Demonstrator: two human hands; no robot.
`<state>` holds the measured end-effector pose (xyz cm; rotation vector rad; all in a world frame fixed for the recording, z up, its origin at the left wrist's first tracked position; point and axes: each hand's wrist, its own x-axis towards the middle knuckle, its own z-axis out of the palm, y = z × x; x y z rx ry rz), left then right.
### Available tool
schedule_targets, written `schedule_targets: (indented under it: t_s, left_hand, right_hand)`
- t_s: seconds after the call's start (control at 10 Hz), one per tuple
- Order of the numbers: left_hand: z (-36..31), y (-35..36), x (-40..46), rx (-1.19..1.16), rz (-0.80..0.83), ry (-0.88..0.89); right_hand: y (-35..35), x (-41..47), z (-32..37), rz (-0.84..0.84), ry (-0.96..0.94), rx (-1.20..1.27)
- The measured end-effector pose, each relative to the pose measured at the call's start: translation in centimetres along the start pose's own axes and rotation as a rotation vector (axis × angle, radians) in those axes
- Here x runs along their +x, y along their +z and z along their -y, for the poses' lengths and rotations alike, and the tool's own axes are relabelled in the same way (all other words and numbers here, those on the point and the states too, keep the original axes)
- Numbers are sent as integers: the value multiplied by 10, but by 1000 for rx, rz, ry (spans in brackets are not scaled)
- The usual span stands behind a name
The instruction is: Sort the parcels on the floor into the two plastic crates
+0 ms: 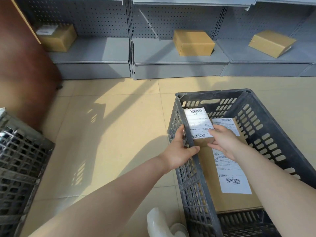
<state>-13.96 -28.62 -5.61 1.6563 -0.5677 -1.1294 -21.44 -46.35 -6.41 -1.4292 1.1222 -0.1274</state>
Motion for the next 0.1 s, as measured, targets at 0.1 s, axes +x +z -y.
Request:
schedule_targets:
  t_s: [0.1]
  left_hand:
    - [1, -2, 7, 18, 3, 3]
  right_hand:
    - [10, 10, 9, -26, -1, 20]
